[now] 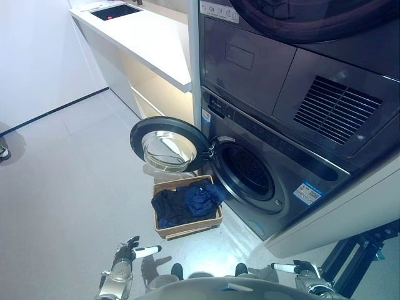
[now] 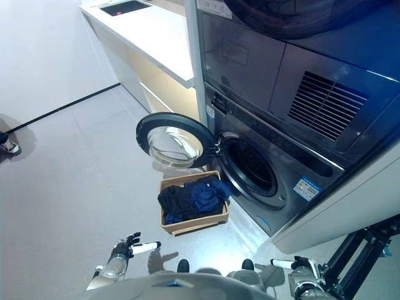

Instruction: Put the clothes in the basket into the washing machine.

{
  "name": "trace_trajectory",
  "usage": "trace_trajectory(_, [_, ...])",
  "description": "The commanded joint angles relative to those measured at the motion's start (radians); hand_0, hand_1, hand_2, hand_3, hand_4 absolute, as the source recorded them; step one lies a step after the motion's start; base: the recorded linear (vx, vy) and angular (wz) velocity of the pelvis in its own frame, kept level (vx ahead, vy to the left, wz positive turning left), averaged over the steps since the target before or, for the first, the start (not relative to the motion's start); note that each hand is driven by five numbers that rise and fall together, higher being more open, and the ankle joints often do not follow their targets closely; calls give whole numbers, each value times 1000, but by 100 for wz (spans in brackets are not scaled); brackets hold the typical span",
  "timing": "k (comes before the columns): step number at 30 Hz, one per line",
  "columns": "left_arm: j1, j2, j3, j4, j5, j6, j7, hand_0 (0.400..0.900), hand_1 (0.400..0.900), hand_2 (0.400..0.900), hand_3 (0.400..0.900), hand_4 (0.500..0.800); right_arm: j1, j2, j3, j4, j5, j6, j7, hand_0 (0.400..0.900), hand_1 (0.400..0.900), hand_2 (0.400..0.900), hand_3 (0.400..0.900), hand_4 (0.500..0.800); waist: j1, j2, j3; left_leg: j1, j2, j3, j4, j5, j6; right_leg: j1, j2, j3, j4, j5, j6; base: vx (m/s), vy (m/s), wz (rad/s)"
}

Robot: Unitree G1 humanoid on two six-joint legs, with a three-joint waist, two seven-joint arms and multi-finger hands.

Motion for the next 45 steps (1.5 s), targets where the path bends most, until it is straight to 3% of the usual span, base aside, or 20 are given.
trace_trajectory(1, [-85,15,53,-15,0,-30,15,900,900,900,900,800,-73,-1,36,20,-19,-8,-15,900,900,900,900,800,10,-18,43,11,-27,9,55,-109,31,0,14,-13,103,-76,3,0,0,0])
trace_trajectory(16, [-88,15,53,-4,-1,-28,13,900,900,900,900,800,-76,2,36,18,-18,-7,-14,900,900,900,900,800,12,-18,46,5,-27,9,53,-109,32,-5,13,-14,101,-76,4,0,0,0])
trace_trajectory(25, [-83,23,43,-38,-10,-28,13,900,900,900,900,800,-133,-3,61,-102,35,-25,-13,900,900,900,900,800,17,-9,103,-52,-35,3,65,-95,33,-69,10,-8,116,-63,5,-44,8,0])
trace_trajectory(33, [-89,45,4,-120,-32,-39,22,900,900,900,900,800,-300,-15,127,-218,90,-42,-23,900,900,900,900,800,40,11,215,-190,-45,-1,113,-67,32,-203,6,-7,162,-44,-3,-135,14,1])
trace_trajectory(34, [-76,53,-11,-175,-44,-46,21,900,900,900,900,800,-375,-32,164,-233,66,-41,-32,900,900,900,900,800,53,25,256,-232,-51,-3,134,-63,33,-244,2,-3,178,-39,-6,-140,49,2])
trace_trajectory(37, [-68,68,-33,-226,-54,-58,22,900,900,900,900,800,-481,-54,210,-230,33,-45,-54,900,900,900,900,800,73,39,294,-300,-51,-2,167,-58,32,-308,-6,1,201,-31,-7,-119,35,2])
trace_trajectory(45, [-60,85,-120,-285,-66,-90,37,900,900,900,900,800,-768,-130,367,-165,-175,-51,-116,900,900,900,900,800,113,89,361,-428,-70,0,220,-50,34,-447,-29,14,260,-22,-7,-66,53,2])
